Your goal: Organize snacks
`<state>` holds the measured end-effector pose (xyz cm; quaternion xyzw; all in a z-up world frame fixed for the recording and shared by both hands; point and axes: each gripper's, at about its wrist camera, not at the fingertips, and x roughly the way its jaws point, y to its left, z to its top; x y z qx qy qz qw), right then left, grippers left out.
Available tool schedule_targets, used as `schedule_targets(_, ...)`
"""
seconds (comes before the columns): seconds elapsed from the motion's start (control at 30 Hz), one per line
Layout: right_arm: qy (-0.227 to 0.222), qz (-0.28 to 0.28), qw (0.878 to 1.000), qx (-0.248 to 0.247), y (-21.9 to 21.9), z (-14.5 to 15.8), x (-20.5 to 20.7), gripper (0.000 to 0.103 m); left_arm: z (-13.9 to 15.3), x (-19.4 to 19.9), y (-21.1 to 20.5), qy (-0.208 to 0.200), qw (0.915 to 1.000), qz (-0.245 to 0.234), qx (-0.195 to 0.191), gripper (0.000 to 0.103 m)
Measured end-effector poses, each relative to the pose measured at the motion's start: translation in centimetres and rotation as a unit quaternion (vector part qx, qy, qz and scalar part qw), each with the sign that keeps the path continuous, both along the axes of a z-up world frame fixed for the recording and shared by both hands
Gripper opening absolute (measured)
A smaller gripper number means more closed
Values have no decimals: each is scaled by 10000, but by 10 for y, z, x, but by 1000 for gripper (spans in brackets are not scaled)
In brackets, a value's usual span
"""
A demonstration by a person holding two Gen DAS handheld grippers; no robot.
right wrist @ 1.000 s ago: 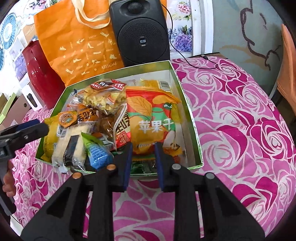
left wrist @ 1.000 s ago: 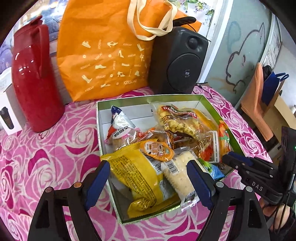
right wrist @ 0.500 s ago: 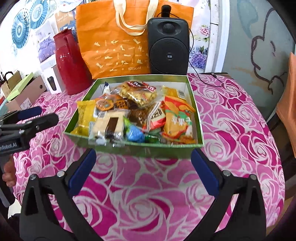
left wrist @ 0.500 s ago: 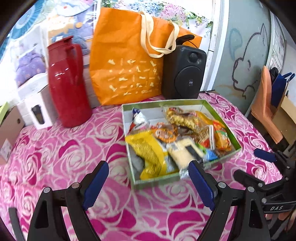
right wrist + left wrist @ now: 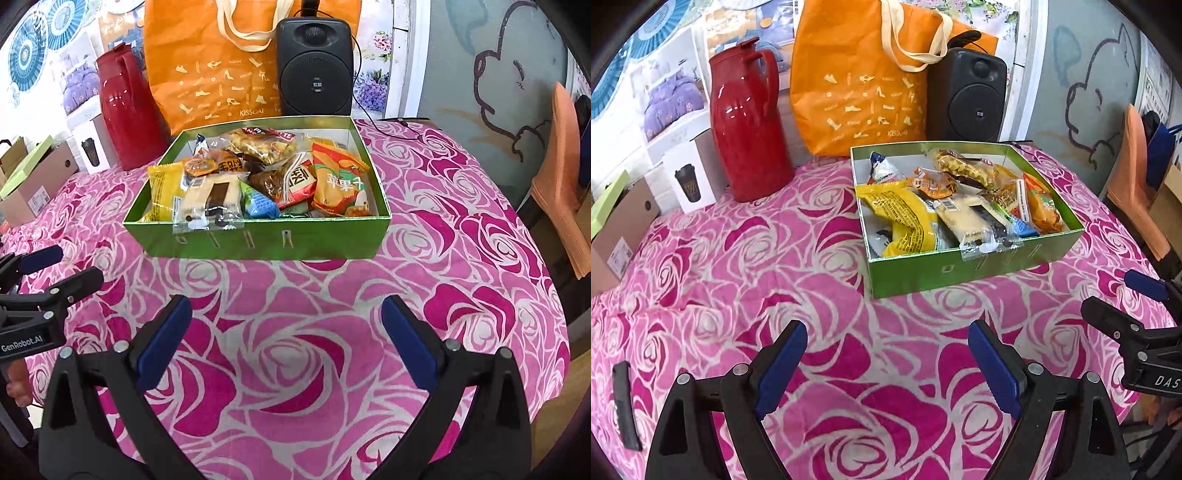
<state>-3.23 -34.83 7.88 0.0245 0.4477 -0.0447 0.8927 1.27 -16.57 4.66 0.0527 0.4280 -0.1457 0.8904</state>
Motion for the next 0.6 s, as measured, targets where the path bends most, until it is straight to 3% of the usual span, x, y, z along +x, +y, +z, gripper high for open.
schedule_targets(0.6, 55, 58, 10000, -50, 14, -4, 1, 102, 3, -3, 15, -123, 9998, 76, -131, 91)
